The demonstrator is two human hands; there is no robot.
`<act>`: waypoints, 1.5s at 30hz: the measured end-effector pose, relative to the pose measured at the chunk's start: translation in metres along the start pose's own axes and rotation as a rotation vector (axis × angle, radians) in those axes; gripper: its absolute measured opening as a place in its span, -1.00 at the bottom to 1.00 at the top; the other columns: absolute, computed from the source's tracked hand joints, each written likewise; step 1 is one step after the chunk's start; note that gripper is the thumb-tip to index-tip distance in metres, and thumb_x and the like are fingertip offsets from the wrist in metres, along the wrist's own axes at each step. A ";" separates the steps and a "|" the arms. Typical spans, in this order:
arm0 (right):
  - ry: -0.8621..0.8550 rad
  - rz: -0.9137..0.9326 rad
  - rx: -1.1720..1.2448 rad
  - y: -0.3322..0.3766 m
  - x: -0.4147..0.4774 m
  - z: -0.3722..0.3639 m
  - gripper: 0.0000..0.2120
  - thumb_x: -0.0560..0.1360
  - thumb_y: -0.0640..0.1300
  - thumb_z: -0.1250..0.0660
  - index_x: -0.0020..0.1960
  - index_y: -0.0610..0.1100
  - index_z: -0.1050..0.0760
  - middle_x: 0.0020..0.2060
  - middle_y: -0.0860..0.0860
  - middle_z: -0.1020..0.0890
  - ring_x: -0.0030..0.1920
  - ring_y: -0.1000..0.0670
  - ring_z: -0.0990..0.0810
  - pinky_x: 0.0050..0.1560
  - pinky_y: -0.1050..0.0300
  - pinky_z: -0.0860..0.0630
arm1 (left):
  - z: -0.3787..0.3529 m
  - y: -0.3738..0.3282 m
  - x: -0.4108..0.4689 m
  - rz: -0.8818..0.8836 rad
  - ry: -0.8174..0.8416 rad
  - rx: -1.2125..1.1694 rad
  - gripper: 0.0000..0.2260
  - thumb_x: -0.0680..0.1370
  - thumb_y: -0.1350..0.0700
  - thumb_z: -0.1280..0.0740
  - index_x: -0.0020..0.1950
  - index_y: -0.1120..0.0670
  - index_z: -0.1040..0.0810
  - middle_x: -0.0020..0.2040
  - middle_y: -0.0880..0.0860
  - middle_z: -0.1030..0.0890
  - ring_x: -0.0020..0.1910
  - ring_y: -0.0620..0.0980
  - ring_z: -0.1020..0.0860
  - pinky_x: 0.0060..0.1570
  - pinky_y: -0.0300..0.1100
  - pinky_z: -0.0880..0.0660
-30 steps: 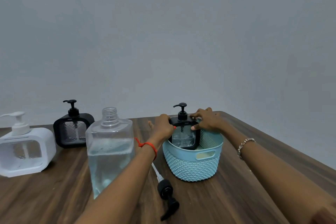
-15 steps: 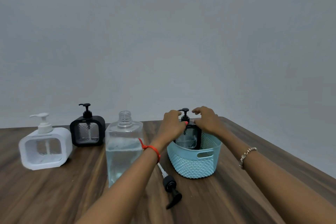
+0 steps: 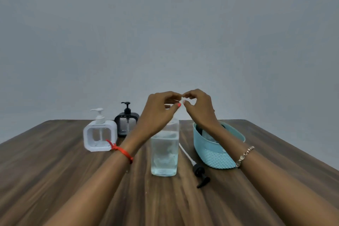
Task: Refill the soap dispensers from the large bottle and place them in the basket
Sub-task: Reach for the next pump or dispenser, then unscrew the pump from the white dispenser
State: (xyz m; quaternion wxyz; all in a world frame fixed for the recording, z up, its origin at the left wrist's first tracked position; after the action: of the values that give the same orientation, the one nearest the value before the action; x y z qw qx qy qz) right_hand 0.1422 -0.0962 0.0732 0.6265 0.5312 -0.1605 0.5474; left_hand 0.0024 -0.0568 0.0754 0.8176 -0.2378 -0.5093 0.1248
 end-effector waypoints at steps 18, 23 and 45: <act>0.406 -0.250 0.159 0.061 -0.024 -0.210 -0.67 0.46 -0.22 -0.28 0.20 -0.26 -0.40 0.16 -0.11 -0.48 0.03 0.00 -0.44 -0.03 0.18 -0.36 | 0.125 0.197 -0.077 0.652 -0.304 0.141 -0.41 0.46 0.10 -0.41 0.39 0.22 -0.25 0.38 0.17 -0.34 0.32 0.12 -0.36 0.17 -0.11 -0.33; 0.516 -0.371 0.153 0.048 -0.007 -0.246 -0.61 0.44 -0.25 -0.29 0.23 -0.31 -0.34 0.18 -0.23 -0.49 0.18 -0.19 -0.48 0.14 -0.04 -0.44 | 0.128 0.236 -0.062 0.731 -0.192 0.029 -0.60 0.40 0.11 -0.48 0.12 0.14 -0.37 0.05 0.06 -0.51 0.06 0.05 -0.51 -0.15 -0.23 -0.40; 0.769 -0.424 0.198 0.044 -0.012 -0.223 -0.75 0.44 -0.31 -0.37 0.10 -0.26 -0.46 0.08 -0.22 -0.56 0.11 -0.19 -0.55 0.16 -0.09 -0.51 | 0.128 0.243 -0.070 0.701 -0.043 -0.149 -0.52 0.33 0.12 -0.54 0.20 0.17 -0.52 0.11 0.10 -0.62 -0.02 0.03 -0.59 -0.06 -0.18 -0.51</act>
State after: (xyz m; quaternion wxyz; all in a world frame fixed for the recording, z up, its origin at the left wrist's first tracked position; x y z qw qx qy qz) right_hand 0.0155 0.0786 -0.0002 0.6851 0.3678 0.2496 0.5772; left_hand -0.1342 0.1535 -0.0564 0.6947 -0.4542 -0.4217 0.3650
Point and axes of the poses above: each hand's wrist, its own x-axis towards the middle knuckle, its own z-axis out of the back of the hand, y = z × x, the point moved 1 cm from there along x, towards the middle knuckle
